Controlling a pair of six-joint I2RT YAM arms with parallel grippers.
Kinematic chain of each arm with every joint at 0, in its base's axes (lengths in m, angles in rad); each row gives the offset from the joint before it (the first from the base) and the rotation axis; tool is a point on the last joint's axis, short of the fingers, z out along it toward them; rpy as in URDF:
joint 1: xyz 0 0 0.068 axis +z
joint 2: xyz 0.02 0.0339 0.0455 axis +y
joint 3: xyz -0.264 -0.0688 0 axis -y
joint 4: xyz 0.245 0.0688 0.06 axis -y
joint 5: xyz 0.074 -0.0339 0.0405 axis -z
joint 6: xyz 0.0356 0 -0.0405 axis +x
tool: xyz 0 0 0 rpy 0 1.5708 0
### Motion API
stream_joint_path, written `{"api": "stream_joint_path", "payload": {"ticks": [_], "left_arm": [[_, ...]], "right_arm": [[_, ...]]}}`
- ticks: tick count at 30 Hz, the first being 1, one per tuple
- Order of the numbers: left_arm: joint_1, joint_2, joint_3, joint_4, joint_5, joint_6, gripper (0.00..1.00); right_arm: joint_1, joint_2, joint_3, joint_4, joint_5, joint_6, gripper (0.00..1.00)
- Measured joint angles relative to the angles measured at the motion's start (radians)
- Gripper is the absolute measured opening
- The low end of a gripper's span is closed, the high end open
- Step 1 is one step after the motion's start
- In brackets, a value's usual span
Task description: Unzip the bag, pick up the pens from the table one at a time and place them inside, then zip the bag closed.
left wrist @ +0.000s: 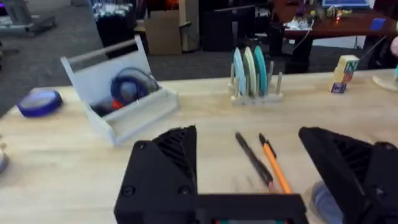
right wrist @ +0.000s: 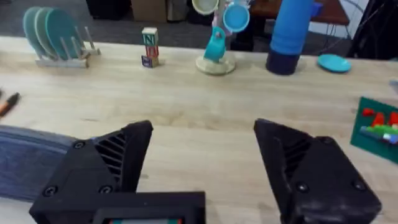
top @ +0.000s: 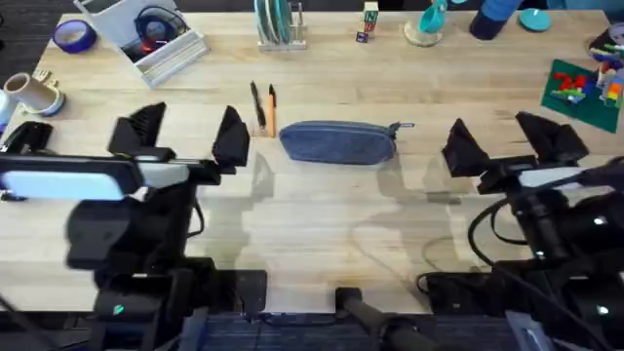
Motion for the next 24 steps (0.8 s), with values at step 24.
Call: {"api": "stream_joint_path", "payload": {"ticks": [24], "left_arm": [[0.000,0.406,0.837,-0.467,0.000,0.052,0.993]], "right_arm": [[0.000,0.227,0.632,-0.434,0.004,-0.006,0.996]]}}
